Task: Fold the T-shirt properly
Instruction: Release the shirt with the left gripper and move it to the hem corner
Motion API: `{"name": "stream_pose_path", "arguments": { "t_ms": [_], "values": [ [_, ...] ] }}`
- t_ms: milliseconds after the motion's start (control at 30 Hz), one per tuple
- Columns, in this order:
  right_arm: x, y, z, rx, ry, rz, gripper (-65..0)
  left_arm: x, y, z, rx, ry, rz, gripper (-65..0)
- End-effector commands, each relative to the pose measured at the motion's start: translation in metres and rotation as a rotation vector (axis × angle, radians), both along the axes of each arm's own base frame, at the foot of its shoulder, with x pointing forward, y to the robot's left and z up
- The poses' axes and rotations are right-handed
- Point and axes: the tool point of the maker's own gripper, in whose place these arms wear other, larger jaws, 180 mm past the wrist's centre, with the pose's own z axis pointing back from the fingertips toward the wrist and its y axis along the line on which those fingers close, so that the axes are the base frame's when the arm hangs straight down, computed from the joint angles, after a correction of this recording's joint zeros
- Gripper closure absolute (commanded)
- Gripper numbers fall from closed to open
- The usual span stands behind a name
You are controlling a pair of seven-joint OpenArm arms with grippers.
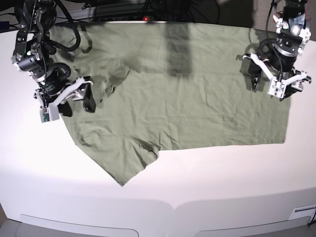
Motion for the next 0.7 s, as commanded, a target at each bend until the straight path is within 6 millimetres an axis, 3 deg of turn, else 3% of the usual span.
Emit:
{"name": "stream_pose_path", "arguments": {
  "t_ms": [0,267,533,667],
  "values": [
    [0.01,0.0,0.017,0.015,-0.069,0.0,-47.5,0.006,0.0,0.012,-0.007,-0.045,-0.005,-45.4],
    [0.025,0.001,0.033,0.025,-0.124,0.0,-47.5,0.008,-0.006,0.016,-0.065,-0.065,-0.006,-45.4],
    [0.024,0.001,0.032,0.021,-0.117,0.001,-47.5,0.01,-0.007,0.02,-0.069,-0.094,-0.015,-45.4],
    [0.018,0.0,0.02,-0.002,-0.038,0.009,-47.5,0.009,-0.006,0.019,-0.058,-0.09,-0.017,-45.4]
  ]
}}
